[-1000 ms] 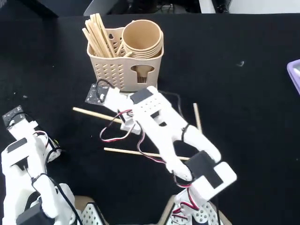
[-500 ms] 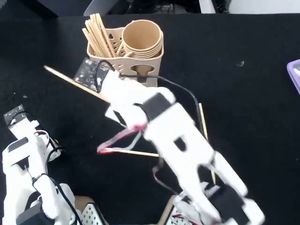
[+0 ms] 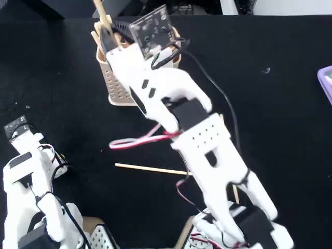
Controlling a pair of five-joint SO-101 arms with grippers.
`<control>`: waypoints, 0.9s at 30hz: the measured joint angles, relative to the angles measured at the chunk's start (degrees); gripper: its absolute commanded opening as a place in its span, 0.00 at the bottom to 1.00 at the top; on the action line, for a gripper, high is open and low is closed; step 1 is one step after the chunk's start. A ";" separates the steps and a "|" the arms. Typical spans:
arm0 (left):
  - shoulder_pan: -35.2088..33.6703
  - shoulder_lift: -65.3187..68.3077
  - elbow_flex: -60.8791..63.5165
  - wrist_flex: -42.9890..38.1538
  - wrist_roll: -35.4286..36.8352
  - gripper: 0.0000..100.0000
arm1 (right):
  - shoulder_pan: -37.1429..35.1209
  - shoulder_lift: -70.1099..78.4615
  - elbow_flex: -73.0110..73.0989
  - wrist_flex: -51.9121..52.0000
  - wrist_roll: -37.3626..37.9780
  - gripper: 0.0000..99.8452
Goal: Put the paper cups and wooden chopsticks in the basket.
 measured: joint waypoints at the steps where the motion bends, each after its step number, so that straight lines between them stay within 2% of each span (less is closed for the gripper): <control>1: 0.00 0.00 0.00 0.00 0.00 0.16 | 0.26 1.23 0.00 -3.16 -0.53 0.01; 8: 0.00 0.00 0.00 0.00 0.00 0.16 | 2.11 10.81 0.00 -19.52 -1.23 0.01; 14: 0.00 0.00 0.00 0.00 0.00 0.16 | 3.52 19.78 0.09 -22.59 -1.32 0.01; 19: 0.00 0.00 0.00 0.00 0.00 0.16 | 3.69 26.46 0.09 -22.68 -1.32 0.02; 21: 0.00 0.00 0.00 0.00 0.00 0.16 | 3.87 27.08 -0.97 -22.33 -1.32 0.06; 24: 0.00 0.00 0.00 0.00 0.00 0.16 | 3.96 27.08 -3.96 -16.79 -1.32 0.15; 27: 0.00 0.00 0.00 0.00 0.00 0.16 | 3.96 27.08 -8.79 -7.56 -1.32 0.16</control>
